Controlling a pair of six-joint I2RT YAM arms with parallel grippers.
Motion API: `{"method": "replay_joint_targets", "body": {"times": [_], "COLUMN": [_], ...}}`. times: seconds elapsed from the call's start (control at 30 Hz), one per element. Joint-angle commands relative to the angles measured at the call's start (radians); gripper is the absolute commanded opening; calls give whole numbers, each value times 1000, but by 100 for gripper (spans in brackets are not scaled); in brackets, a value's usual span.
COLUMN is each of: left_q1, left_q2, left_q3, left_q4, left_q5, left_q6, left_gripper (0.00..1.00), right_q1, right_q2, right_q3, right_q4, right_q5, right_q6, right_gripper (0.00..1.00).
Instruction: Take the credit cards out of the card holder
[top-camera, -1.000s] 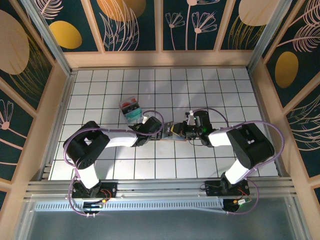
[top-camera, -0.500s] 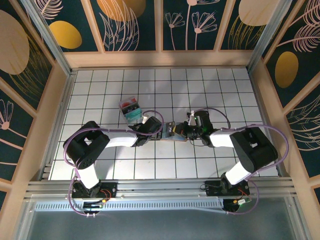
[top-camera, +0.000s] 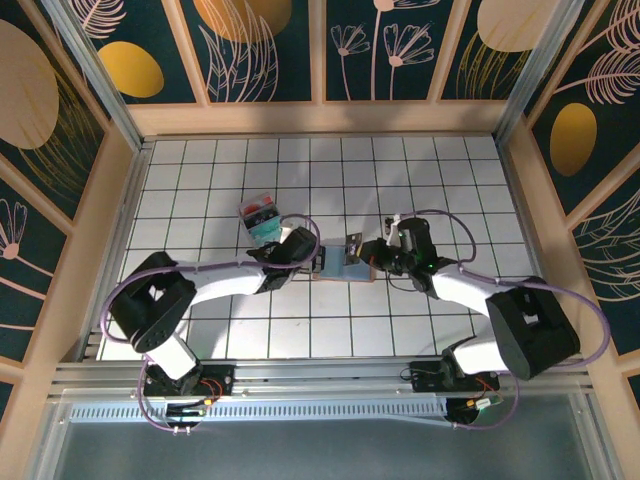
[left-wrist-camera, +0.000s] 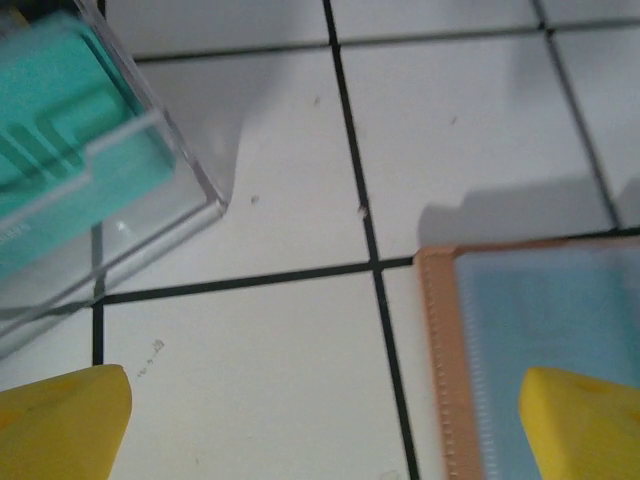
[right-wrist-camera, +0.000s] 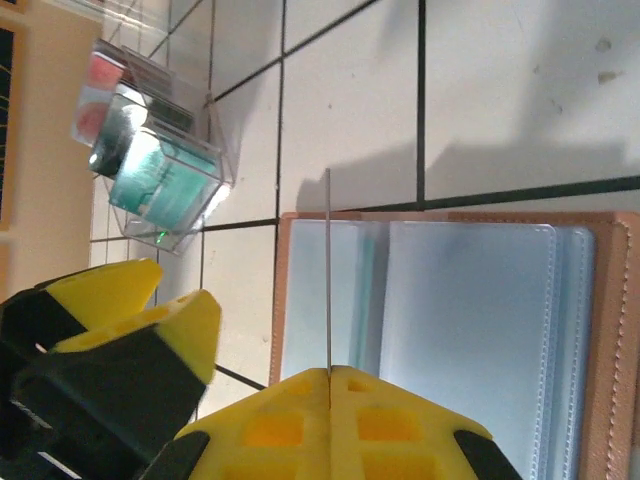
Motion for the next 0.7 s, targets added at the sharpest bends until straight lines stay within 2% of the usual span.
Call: {"method": "replay_joint_targets", "body": {"times": [0.0,0.1,0.27,0.67], "left_q1": [3,9,24,28], "left_q2": [-71,-139,-235,-250], "left_q3": [10,-15,-77,-92], "left_q4": [11,72,225,437], "left_q5": [1,43,175,424], "left_q6": [-36,-53,-85,-120], "left_gripper": [99,99,98,89], "right_q1": [-14,-21,-28,-28], "right_q2": [-65,-121,-210,-333], "right_q3": [-25,-40,-62,-68], "right_q4": [-20,-2,52,147], "right_q5": [29,19,-25,-102], "right_q6": [-43,-45,-37,13], "right_gripper": [0,0,0,0]}}
